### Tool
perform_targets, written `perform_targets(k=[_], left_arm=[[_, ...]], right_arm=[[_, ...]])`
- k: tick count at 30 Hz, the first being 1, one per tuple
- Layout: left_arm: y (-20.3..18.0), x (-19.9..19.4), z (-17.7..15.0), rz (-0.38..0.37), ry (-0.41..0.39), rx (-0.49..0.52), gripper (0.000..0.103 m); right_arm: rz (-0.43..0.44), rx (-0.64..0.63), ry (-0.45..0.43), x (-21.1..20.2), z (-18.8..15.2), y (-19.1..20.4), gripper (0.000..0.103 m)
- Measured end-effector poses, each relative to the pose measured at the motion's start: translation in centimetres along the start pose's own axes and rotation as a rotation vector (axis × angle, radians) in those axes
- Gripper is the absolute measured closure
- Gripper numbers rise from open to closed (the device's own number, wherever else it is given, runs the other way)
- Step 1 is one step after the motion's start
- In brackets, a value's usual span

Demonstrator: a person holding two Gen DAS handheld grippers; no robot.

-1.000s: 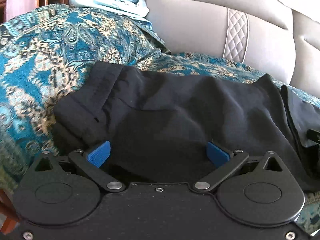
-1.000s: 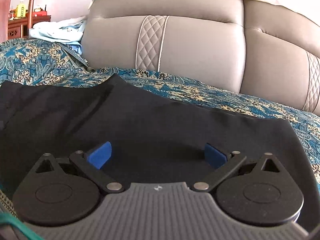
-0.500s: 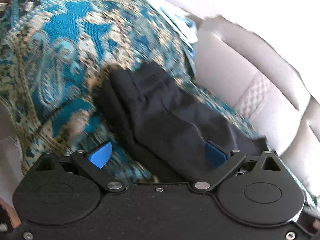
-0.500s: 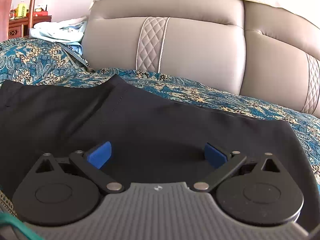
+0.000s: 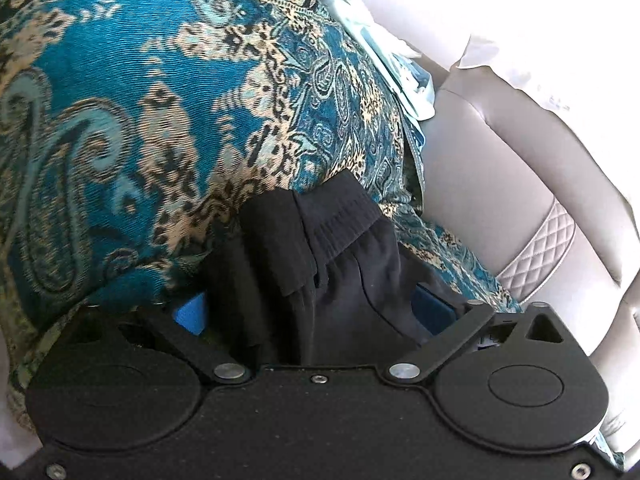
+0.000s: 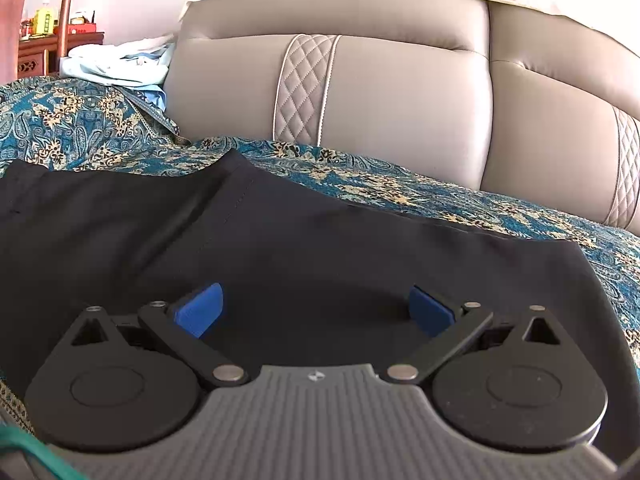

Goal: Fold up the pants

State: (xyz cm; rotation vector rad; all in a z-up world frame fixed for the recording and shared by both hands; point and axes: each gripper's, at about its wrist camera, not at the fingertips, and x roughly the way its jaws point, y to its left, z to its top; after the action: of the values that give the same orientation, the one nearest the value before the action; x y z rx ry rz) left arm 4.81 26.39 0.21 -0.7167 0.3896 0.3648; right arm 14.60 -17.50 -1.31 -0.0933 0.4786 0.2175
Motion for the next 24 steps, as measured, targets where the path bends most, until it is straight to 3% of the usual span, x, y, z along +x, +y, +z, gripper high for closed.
perform_targets(k=[1,2,4,7,9,12,16,20,24], left_arm=[[-0.3,0.3,-0.1,0.024,-0.004,0.000,0.068],[-0.5,0.8,-0.2,0.045,0.010,-0.013,0.076],[-0.6,0.8,-0.5,0.031,-0.001,-0.053,0.079],[-2.5,0.1,-0.7,0.059,-0.043,-0.003,0.082],[-4.6,-0.7,-0.4,0.033,-0.078,0.049,0.082],[-8.9,-2.0,0.1,-0.055,-0.115,0.150,0.082],[-17.3,-4.5,-1.2,-0.231,-0.172,0.339,0.083],[-26.1,-5.7,-6.0,-0.416,-0.155,0.551,0.082],[-32.7,-5.1,-14.1,-0.532,-0.034,0.719,0.081]], right_arm=[[0.003,0.001,0.003,0.0,0.0,0.0,0.000],[0.008,0.000,0.009,0.0,0.1,-0.1,0.000],[0.038,-0.006,0.035,0.1,0.6,-0.2,0.000],[0.096,-0.022,0.074,-0.2,1.3,-0.7,0.000],[0.131,0.006,0.079,-0.7,1.7,-1.7,0.000],[0.131,0.067,0.053,-1.7,2.3,-4.0,0.000],[0.090,0.178,0.005,-3.5,2.9,-8.9,0.000],[0.026,0.350,-0.043,-5.8,2.5,-15.1,0.000],[-0.048,0.465,-0.103,-8.5,1.0,-20.3,0.000]])
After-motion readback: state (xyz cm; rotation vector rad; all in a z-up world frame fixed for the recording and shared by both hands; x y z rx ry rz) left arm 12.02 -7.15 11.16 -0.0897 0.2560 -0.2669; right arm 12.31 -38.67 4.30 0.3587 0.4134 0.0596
